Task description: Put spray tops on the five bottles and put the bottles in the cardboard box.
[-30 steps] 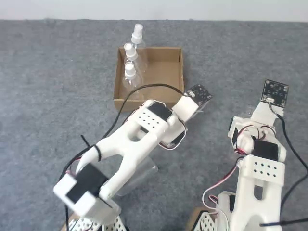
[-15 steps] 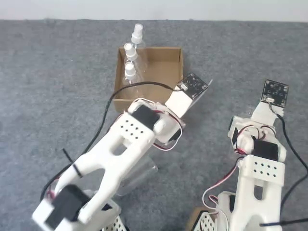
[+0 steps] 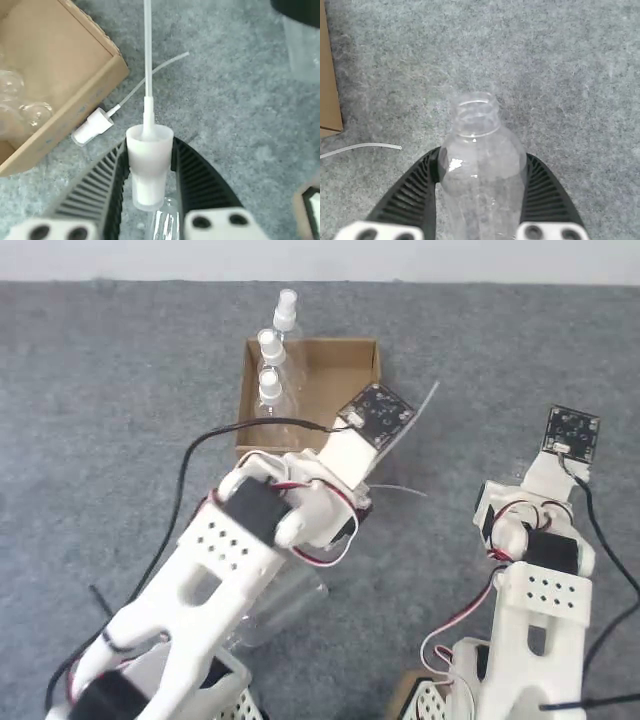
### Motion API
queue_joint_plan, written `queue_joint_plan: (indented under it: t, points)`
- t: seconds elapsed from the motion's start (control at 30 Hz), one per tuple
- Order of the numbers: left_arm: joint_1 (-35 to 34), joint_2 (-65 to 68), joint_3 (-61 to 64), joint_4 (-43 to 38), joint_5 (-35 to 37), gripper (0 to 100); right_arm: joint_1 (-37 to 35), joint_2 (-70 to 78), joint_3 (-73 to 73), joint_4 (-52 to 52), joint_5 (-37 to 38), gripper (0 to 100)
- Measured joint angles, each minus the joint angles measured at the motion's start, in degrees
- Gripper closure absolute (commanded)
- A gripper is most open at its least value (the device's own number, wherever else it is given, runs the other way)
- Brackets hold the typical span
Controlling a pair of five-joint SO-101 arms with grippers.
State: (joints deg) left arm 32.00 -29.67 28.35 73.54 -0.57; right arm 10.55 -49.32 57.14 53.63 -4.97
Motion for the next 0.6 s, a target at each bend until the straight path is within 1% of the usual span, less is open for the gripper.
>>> queue_joint_plan:
  t: [0.13, 0.23, 0.43, 0.5, 0.6]
  points:
    - [0.0, -4.57, 0.0, 1.05, 5.71, 97, 0.0, 0.0, 0.0, 0.0, 0.0, 92.3]
    - [-2.11, -7.82, 0.0, 1.32, 10.37, 97, 0.0, 0.0, 0.0, 0.0, 0.0, 92.3]
    - [-12.4, -13.54, 0.44, 1.32, 21.01, 98, 0.0, 0.0, 0.0, 0.0, 0.0, 92.3]
    - [-15.74, -15.38, 0.44, 1.41, 23.21, 98, 0.0, 0.0, 0.0, 0.0, 0.0, 92.3]
    - [-18.55, -18.02, 0.44, 1.76, 24.88, 98, 0.0, 0.0, 0.0, 0.0, 0.0, 92.3]
